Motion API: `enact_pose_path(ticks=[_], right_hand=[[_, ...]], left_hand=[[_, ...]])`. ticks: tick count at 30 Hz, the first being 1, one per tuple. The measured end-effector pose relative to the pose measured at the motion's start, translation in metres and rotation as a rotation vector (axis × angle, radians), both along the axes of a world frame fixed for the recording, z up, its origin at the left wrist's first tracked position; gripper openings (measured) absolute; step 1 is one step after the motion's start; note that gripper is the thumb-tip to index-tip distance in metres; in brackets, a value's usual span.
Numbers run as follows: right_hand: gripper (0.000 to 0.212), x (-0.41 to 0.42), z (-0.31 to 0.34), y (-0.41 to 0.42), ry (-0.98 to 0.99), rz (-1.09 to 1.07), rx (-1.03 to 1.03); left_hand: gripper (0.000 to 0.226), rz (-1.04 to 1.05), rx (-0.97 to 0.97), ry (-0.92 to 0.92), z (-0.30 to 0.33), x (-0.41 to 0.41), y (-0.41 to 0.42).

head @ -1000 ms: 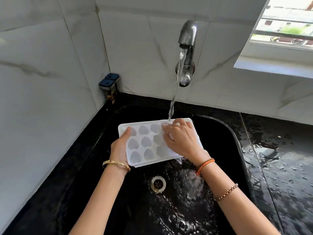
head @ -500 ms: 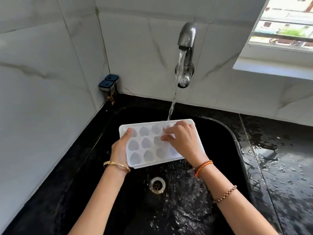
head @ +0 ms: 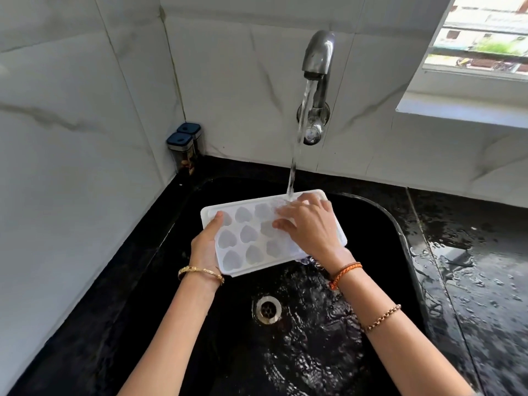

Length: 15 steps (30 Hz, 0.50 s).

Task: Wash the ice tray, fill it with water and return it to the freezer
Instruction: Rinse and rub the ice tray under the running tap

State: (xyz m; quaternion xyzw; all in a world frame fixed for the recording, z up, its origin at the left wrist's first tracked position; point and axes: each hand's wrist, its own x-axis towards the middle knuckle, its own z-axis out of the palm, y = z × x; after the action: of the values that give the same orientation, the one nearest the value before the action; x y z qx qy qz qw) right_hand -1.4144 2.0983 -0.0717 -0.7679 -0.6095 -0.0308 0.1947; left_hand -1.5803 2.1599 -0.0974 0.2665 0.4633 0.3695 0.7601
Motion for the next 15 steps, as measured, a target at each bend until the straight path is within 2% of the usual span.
enact_pose_path(ticks=[2, 6, 9, 11, 15], right_hand=[[0.030, 0.000, -0.004, 0.003, -0.020, 0.031, -0.066], [0.026, 0.000, 0.001, 0.000, 0.155, -0.124, 0.170], [0.018, -0.009, -0.001, -0.003, 0.088, -0.065, 0.260], [0.017, -0.016, -0.003, -0.002, 0.016, 0.024, 0.254], [0.020, -0.011, -0.001, -0.002, -0.012, 0.045, 0.107]], left_hand=[[0.033, 0.008, 0.014, 0.015, 0.003, 0.002, 0.001], [0.038, 0.004, 0.016, 0.026, 0.003, 0.005, -0.003], [0.036, 0.024, 0.015, 0.039, 0.008, 0.013, -0.003], [0.038, 0.018, 0.015, 0.034, 0.011, 0.017, -0.002], [0.050, -0.024, -0.019, 0.002, 0.010, 0.020, -0.002]])
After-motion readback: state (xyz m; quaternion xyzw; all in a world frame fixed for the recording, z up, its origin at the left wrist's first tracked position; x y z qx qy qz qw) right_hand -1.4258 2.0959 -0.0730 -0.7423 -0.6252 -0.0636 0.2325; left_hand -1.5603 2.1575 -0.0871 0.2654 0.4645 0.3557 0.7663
